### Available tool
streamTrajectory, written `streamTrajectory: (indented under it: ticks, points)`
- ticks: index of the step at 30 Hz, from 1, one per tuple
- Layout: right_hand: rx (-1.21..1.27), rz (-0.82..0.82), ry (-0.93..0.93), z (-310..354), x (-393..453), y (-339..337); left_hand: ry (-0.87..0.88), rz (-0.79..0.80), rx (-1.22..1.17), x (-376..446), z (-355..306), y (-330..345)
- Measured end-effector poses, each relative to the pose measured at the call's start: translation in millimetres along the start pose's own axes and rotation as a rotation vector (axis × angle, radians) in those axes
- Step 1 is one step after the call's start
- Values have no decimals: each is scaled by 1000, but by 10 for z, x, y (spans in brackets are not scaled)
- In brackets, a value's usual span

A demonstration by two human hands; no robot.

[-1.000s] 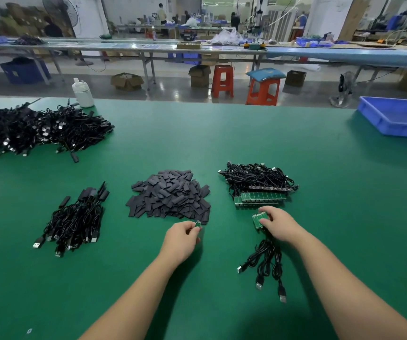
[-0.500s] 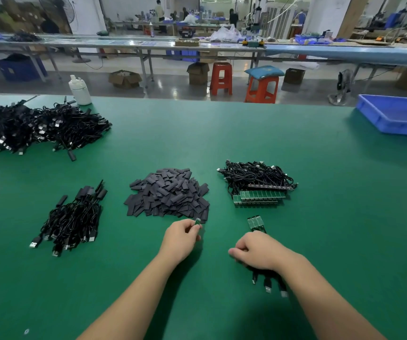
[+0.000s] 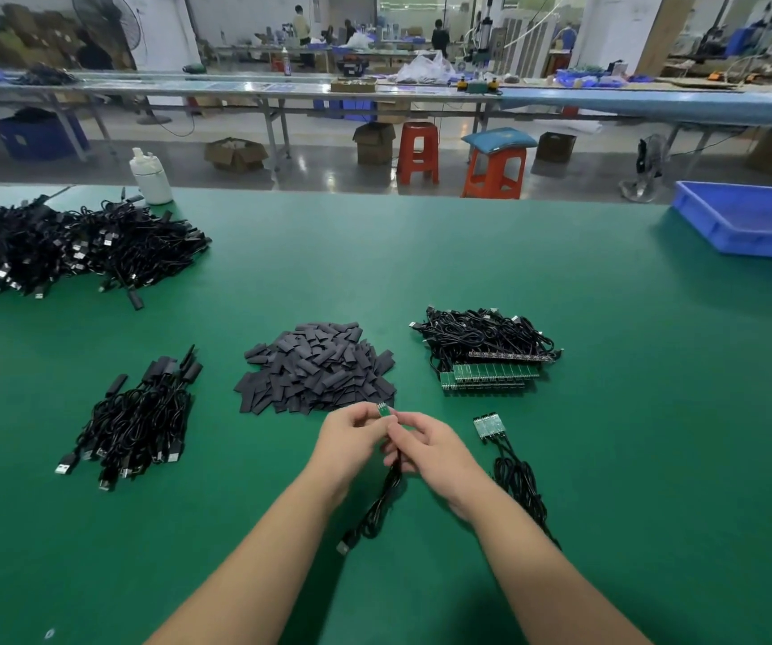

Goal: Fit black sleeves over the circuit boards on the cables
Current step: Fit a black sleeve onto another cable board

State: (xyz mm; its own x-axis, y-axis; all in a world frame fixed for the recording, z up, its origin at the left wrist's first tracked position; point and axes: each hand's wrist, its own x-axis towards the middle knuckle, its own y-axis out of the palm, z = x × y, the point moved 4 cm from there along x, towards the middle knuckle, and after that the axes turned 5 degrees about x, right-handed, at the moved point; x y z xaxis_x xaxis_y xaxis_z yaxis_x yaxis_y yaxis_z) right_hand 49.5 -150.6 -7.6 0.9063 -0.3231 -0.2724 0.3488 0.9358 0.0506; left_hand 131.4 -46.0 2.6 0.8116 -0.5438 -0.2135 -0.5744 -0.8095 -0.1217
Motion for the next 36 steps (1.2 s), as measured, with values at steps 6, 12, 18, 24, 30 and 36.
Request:
streamTrajectory:
  ticks: [6, 12, 18, 24, 30, 36]
  points:
    - [-50, -72, -7, -153, 57, 83, -31, -100, 74, 73, 185, -171]
    - [79, -88, 36, -284, 132, 27, -1, -108, 186, 163, 264, -300]
    - [191, -180, 40, -334, 205, -66, 207, -231, 1055, 305, 349, -534]
    - [19, -143, 4, -381, 214, -42, 363, -192, 1313, 494, 352, -530]
    - [-116, -113, -17, -448, 251, -19, 381, -105, 1392, 692, 221, -451]
    - [-157, -108, -9, -477, 261, -15, 418, -78, 1396, 751, 170, -412]
